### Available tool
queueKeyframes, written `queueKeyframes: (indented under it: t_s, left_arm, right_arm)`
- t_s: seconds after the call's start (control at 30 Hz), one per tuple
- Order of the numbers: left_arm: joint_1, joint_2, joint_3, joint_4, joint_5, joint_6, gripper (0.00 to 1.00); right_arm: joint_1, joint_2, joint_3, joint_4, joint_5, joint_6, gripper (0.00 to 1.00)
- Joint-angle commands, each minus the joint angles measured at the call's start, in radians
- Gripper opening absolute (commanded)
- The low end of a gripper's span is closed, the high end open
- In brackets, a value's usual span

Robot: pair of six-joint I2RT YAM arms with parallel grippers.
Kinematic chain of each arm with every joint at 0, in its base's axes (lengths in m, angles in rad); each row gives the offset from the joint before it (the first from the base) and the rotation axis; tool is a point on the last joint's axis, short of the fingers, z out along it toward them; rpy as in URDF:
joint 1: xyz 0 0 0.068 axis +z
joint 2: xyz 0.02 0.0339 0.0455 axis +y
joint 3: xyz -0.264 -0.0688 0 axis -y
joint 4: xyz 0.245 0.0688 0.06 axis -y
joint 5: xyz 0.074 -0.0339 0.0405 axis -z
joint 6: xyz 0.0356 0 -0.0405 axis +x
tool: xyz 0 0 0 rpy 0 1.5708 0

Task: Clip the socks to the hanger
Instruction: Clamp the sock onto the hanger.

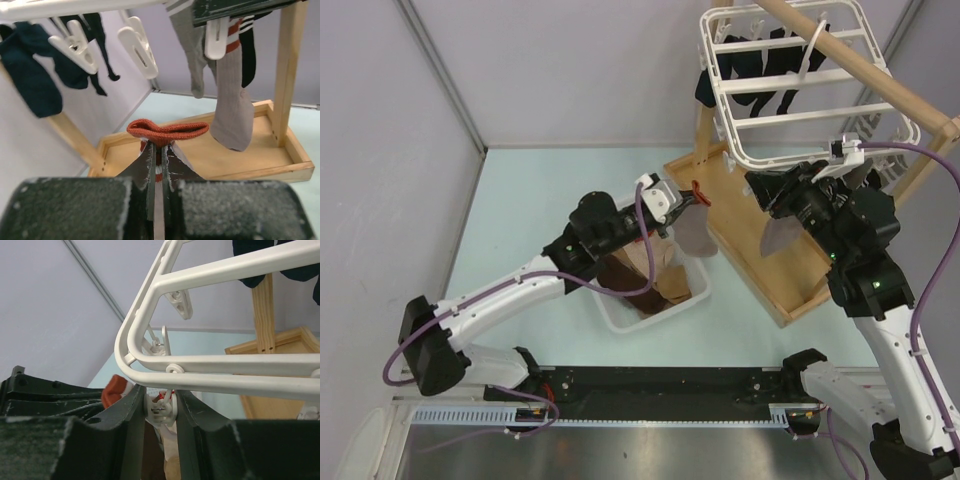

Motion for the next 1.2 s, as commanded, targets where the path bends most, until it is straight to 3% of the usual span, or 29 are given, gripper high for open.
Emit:
queueKeyframes:
  t_s: [0.0,1.17]
  left_arm:
    - [-0.014,0.064,0.126,0.011,0.109,0.016,0.0]
    - [-0.095,0.276,0.528,-0.434,-0.094,-0.108,0.0]
  right_arm:
    - [-0.007,-0.016,0.009,0.018,-0.007,-0.027,0.0]
    - [0.013,-0.007,0.009,0.032,-0.058,-0.081,0.0]
